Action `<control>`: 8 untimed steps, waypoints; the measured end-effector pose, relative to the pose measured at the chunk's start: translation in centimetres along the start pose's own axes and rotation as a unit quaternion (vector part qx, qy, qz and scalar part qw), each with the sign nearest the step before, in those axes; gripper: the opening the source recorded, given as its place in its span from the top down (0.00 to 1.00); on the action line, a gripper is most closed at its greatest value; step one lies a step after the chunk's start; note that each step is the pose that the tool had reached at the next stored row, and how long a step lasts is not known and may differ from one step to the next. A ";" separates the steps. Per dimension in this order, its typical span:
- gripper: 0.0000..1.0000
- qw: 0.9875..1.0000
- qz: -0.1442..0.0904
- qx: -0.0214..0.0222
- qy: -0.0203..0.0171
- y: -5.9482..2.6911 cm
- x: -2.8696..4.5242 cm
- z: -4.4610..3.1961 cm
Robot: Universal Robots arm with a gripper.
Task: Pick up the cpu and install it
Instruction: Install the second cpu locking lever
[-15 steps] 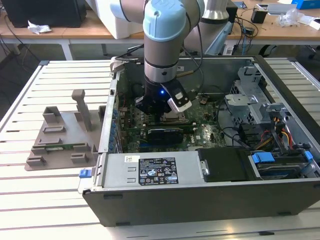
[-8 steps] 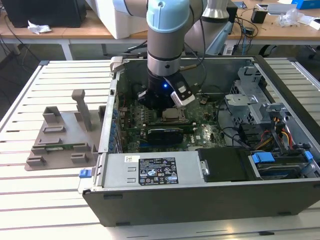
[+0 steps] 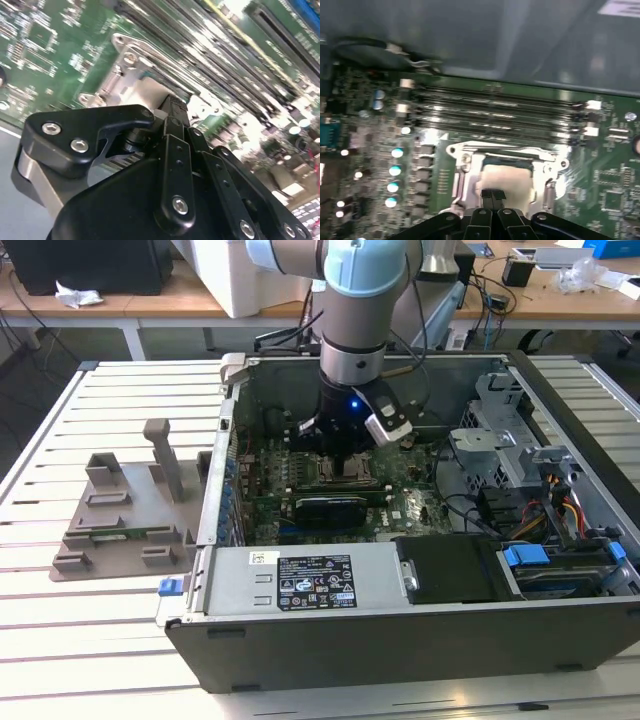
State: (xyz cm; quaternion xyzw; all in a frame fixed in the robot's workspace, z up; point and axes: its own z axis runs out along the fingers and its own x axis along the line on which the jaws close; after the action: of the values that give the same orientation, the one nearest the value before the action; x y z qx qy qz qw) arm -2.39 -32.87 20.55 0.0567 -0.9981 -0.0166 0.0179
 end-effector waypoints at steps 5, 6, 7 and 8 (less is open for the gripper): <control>0.89 1.000 0.001 0.019 0.002 1.09 -0.92 -0.58; 0.89 1.000 0.001 0.022 0.003 1.19 -0.90 -1.40; 0.89 1.000 0.001 0.023 0.003 1.22 -0.89 -1.88; 0.89 1.000 0.001 0.023 0.003 1.25 -0.88 -2.33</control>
State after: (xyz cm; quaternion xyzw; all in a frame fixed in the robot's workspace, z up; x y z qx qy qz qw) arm -1.57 -31.61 22.89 0.0563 -0.9982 0.0068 0.0194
